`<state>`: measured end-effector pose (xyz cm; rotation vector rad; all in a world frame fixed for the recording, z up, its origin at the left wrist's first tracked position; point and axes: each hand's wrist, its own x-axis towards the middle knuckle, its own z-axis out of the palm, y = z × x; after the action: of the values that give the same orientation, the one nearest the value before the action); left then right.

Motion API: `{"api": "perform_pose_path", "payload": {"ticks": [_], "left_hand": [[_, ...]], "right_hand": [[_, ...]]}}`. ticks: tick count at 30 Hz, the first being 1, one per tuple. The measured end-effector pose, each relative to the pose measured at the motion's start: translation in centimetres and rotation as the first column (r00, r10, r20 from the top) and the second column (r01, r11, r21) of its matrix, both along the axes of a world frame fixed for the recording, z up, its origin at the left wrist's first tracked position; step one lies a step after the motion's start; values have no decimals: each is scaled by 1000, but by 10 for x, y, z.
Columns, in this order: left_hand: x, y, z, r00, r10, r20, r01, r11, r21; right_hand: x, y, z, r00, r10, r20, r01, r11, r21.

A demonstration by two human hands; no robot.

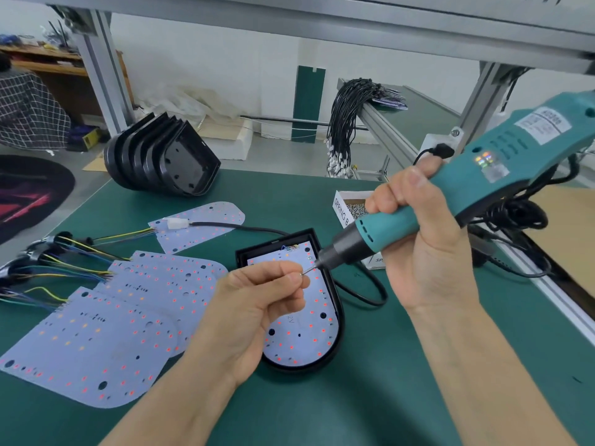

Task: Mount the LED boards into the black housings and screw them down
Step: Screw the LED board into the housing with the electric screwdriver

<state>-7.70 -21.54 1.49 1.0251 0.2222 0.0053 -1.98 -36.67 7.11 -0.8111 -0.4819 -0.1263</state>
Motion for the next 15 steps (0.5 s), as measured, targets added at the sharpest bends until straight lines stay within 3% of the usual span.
{"api": "perform_pose_path", "payload": {"ticks": [5,15], "left_hand": [[1,-2,-1,997,77,26,-79,994,77],[5,-4,-3,996,90,25,-92,992,82]], "right_hand": [[-4,3,-8,998,-24,56,24,1000,2],[-3,3,-15,991,-132,-20,132,991,36]]}}
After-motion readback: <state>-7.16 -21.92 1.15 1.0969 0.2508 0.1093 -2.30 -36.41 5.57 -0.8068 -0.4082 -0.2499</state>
